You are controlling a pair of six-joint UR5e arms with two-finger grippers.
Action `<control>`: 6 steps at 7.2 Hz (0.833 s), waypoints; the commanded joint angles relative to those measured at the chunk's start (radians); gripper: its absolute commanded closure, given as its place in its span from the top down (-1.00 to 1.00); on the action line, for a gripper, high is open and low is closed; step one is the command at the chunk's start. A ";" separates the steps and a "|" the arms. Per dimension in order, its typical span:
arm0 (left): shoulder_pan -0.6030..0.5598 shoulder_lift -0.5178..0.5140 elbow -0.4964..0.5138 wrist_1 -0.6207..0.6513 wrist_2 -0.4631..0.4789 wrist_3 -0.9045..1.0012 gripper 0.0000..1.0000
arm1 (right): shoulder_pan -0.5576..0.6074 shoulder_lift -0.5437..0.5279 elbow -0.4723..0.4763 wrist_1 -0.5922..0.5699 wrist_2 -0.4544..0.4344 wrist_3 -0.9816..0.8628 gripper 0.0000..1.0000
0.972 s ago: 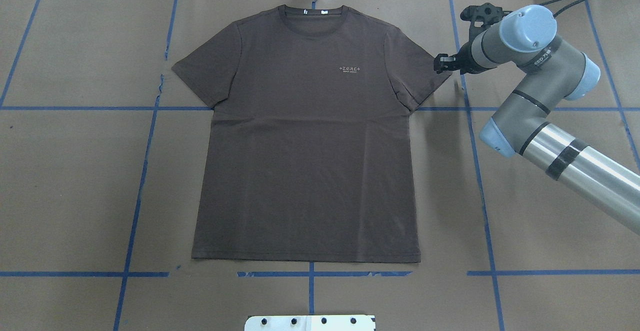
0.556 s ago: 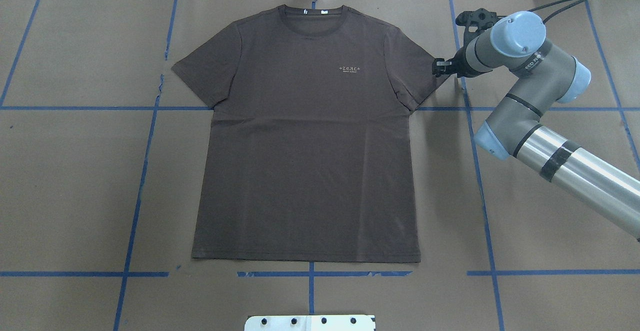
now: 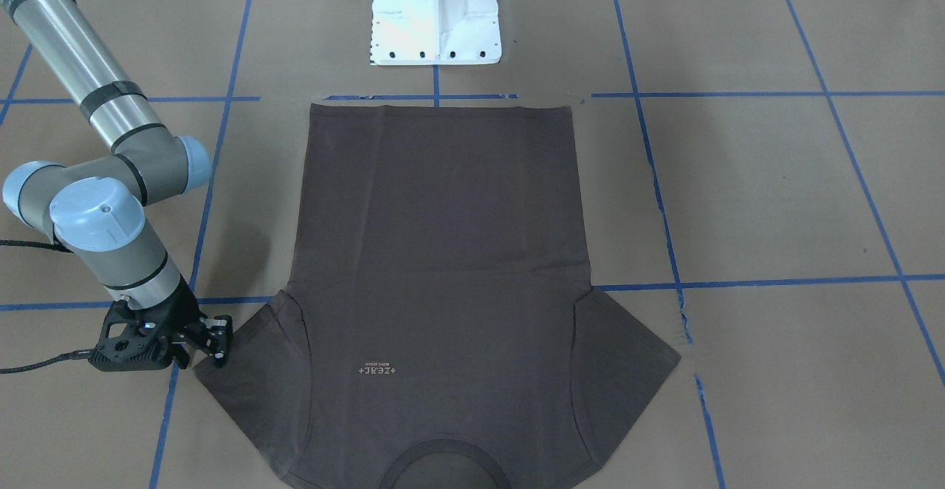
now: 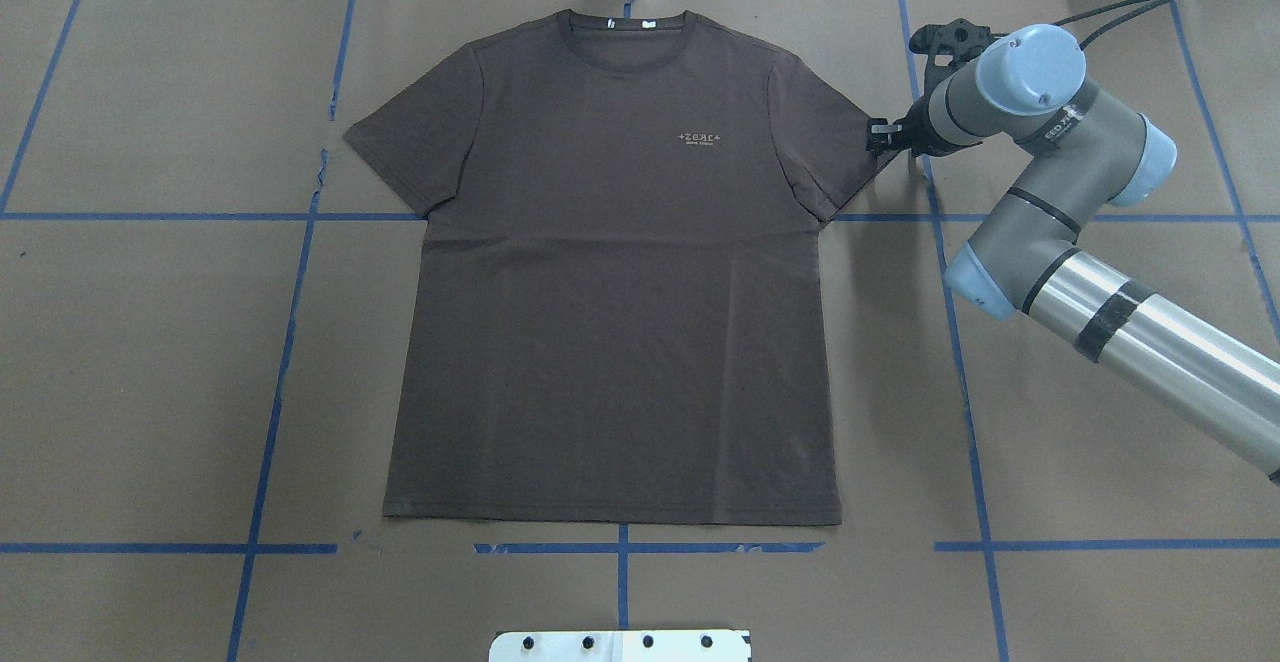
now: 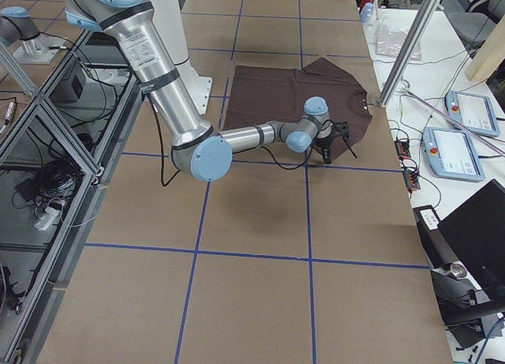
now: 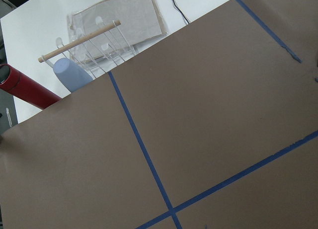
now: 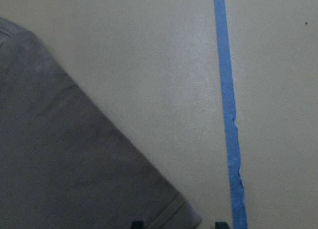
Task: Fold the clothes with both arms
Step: 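Move the right gripper to the sleeve nearest it and grasp it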
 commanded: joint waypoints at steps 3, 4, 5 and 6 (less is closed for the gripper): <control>-0.002 0.004 -0.002 0.000 0.001 0.003 1.00 | 0.000 0.010 -0.005 -0.002 -0.005 0.000 -1.00; 0.000 0.007 0.000 -0.006 0.001 0.005 1.00 | 0.001 0.028 -0.002 -0.005 -0.008 0.003 -1.00; 0.000 0.009 0.000 -0.006 0.001 0.005 1.00 | 0.001 0.046 0.005 -0.018 -0.011 0.004 -1.00; 0.000 0.009 0.000 -0.006 0.001 0.005 1.00 | 0.000 0.075 0.005 -0.031 -0.029 0.048 -1.00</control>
